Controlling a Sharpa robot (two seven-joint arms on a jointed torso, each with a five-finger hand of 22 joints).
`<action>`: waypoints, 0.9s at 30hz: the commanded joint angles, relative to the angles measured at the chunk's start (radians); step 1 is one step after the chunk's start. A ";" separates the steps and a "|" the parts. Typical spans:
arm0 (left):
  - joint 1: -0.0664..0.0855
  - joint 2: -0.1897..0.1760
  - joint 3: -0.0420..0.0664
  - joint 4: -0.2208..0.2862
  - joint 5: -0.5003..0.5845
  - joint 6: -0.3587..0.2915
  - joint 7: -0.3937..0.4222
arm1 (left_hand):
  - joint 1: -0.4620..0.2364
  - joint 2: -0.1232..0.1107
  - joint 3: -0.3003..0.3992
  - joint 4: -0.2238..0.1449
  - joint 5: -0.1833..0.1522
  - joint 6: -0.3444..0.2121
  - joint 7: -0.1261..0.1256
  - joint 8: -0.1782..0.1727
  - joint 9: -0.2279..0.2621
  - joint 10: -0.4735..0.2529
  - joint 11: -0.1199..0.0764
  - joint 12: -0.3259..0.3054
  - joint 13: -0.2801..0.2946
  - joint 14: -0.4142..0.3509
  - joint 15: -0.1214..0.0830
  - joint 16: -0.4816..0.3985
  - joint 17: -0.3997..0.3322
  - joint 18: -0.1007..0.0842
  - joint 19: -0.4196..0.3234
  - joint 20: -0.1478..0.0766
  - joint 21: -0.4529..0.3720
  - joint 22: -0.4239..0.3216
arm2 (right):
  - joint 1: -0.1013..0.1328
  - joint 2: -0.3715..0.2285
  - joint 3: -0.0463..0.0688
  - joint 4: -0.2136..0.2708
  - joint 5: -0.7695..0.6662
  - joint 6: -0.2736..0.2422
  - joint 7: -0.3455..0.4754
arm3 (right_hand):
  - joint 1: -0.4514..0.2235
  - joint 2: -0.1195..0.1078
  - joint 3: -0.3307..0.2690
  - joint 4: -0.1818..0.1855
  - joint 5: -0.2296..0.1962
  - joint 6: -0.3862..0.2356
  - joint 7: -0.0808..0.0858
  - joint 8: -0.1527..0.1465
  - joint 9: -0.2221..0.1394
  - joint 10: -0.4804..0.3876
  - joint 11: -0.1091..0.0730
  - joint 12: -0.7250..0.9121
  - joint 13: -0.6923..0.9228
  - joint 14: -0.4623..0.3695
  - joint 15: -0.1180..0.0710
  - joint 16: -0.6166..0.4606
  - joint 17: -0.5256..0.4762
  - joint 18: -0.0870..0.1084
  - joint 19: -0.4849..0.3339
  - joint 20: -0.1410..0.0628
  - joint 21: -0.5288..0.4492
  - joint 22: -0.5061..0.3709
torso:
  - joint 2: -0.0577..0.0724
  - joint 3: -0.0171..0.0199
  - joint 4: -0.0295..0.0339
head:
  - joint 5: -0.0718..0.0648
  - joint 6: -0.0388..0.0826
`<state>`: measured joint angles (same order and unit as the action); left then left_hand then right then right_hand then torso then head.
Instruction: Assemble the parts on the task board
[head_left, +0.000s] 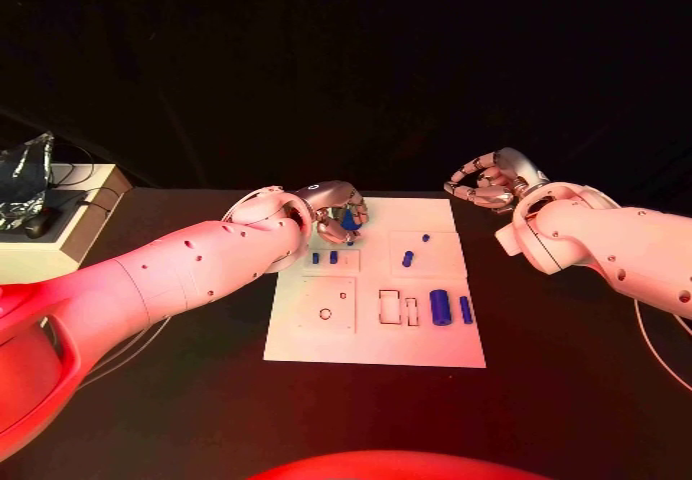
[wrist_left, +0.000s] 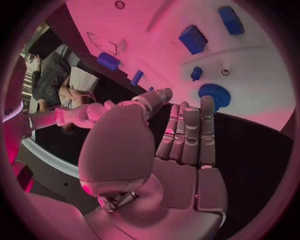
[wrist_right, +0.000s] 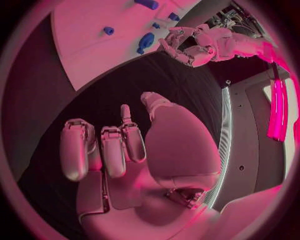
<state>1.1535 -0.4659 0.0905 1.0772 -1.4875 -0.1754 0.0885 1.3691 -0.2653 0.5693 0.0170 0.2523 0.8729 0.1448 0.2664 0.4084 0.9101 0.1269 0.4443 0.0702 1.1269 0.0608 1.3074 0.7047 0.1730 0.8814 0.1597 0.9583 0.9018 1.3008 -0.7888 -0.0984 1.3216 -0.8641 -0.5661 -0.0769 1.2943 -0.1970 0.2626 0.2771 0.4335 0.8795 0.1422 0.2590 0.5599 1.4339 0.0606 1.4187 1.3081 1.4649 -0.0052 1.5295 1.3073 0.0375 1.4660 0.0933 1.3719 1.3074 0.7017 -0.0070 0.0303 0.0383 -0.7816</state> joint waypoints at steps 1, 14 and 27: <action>0.000 0.006 0.000 0.001 -0.100 0.080 -0.050 | -0.005 -0.005 -0.005 0.002 0.001 0.014 0.002 -0.005 -0.004 0.003 0.003 -0.008 0.001 0.025 -0.001 0.025 0.029 0.012 0.012 0.001 0.008 0.003 | 0.000 0.001 0.000 0.002 -0.015 -0.003 0.014 | 0.011 -0.002 0.006 0.002 0.007 -0.008 0.002 0.001 0.001 -0.005 0.000 -0.004 0.117 0.078 -0.008 -0.006 0.151 0.007 0.028 -0.004 -0.002 0.156 | -0.001 -0.0019 0.0012 | -0.002 0.000; 0.000 0.030 -0.004 -0.020 -0.153 0.110 -0.096 | 0.005 0.000 0.005 0.003 0.002 0.033 0.021 -0.020 -0.019 -0.006 0.003 -0.035 0.000 0.041 0.000 0.053 0.039 0.003 0.060 0.000 0.051 0.041 | 0.000 0.005 0.000 0.002 -0.016 -0.013 0.019 | 0.011 -0.007 0.017 0.006 0.007 -0.010 0.002 -0.001 0.004 -0.071 -0.001 -0.085 0.044 0.071 -0.008 -0.019 0.126 0.014 0.016 -0.004 -0.035 0.139 | 0.001 -0.0024 0.0006 | -0.004 -0.002; 0.000 0.041 -0.008 -0.039 -0.163 0.099 -0.114 | 0.020 0.006 0.033 -0.003 0.002 0.042 0.034 -0.031 -0.029 0.004 0.004 -0.042 0.001 0.039 -0.001 0.061 0.026 0.001 0.069 -0.002 0.068 0.053 | 0.000 0.005 0.000 0.006 -0.016 -0.016 0.020 | 0.010 -0.011 0.025 0.006 0.007 -0.012 0.001 -0.002 0.007 -0.100 -0.002 -0.130 0.002 0.069 -0.010 -0.024 0.119 0.016 0.013 -0.005 -0.046 0.133 | -0.001 -0.0020 0.0016 | -0.008 -0.008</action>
<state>1.1530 -0.4279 0.0827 1.0380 -1.6350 -0.0846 -0.0121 1.3829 -0.2594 0.5963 0.0152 0.2524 0.9134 0.1754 0.2393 0.3807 0.9062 0.1308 0.4057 0.0703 1.1617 0.0608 1.3650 0.7314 0.1727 0.9435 0.1574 1.0194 0.9544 1.3007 -0.7846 -0.0984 1.3252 -0.8693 -0.5789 -0.0712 1.3003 -0.2031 0.2833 0.2840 0.4377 0.8760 0.1455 0.2590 0.5657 1.3406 0.0566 1.2909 1.3077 1.4687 -0.0091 1.5086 1.3073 0.0374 1.4659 0.0934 1.3320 1.3073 0.7022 -0.0094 0.0309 0.0308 -0.7882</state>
